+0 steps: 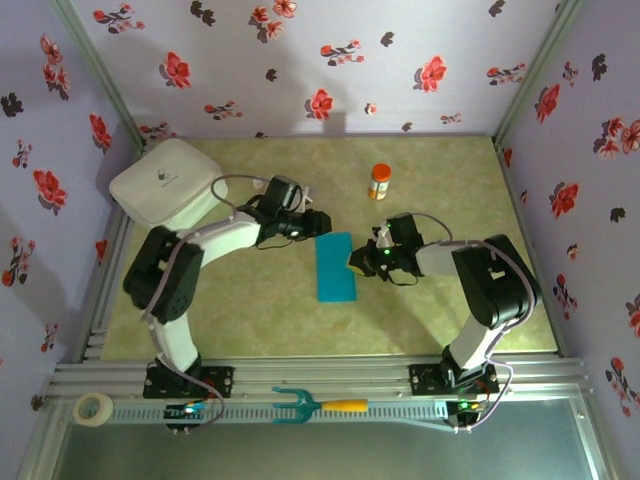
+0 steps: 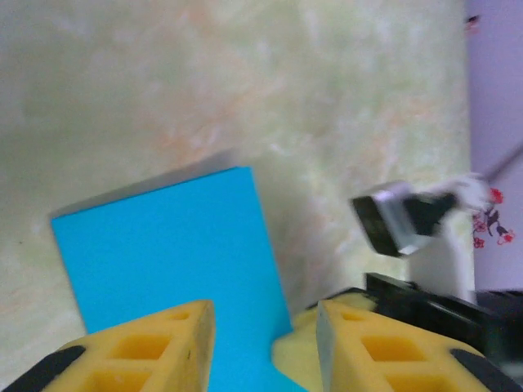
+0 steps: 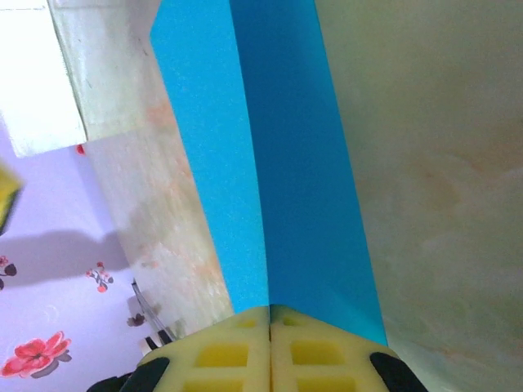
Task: Fold a paper plane with a square sheet of paper (pick it up from the middle)
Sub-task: Fold the triangle a second time at the center of the table.
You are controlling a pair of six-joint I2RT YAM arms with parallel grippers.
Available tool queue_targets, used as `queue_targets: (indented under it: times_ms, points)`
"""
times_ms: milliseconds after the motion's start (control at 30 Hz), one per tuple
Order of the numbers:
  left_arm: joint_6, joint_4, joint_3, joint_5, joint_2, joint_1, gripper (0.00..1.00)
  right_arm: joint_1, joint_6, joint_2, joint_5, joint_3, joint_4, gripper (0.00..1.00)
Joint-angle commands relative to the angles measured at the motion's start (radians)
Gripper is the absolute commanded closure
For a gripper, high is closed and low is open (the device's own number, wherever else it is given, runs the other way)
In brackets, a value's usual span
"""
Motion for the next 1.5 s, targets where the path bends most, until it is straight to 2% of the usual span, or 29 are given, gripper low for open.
queue_targets:
  times_ms: [0,233,467,700,933,1067,1200,1267,1467]
  points:
    - [0.077,0.0,-0.088,-0.11,-0.113,-0.027,0.61,-0.002,0.065,0.014,0.01,-0.026,0.093,0.9]
    - [0.108,0.122,-0.302,-0.216,-0.328,-0.105,0.62,0.002,0.06,0.03,-0.044,-0.034,0.127,0.8]
    - [0.16,0.243,-0.441,-0.265,-0.443,-0.188,0.6,0.013,0.019,0.038,-0.053,-0.013,0.089,0.8]
    - [0.169,0.272,-0.531,-0.316,-0.55,-0.198,0.56,0.028,-0.052,0.035,-0.027,0.006,0.014,0.78]
    - [0.248,0.357,-0.578,-0.286,-0.53,-0.196,0.56,0.034,-0.06,0.032,-0.019,0.01,0.01,0.8]
    - [0.299,0.428,-0.574,-0.237,-0.475,-0.207,0.59,0.036,-0.053,0.036,-0.024,0.019,0.016,0.86]
    - [0.432,0.442,-0.556,-0.262,-0.417,-0.262,0.58,0.034,-0.068,0.03,-0.021,0.033,-0.019,0.91]
    - [0.533,0.434,-0.538,-0.329,-0.384,-0.31,0.54,0.031,-0.072,0.027,-0.025,0.042,-0.047,0.95]
    - [0.836,0.388,-0.465,-0.546,-0.267,-0.471,0.45,0.024,-0.054,0.009,-0.039,0.057,-0.065,0.95]
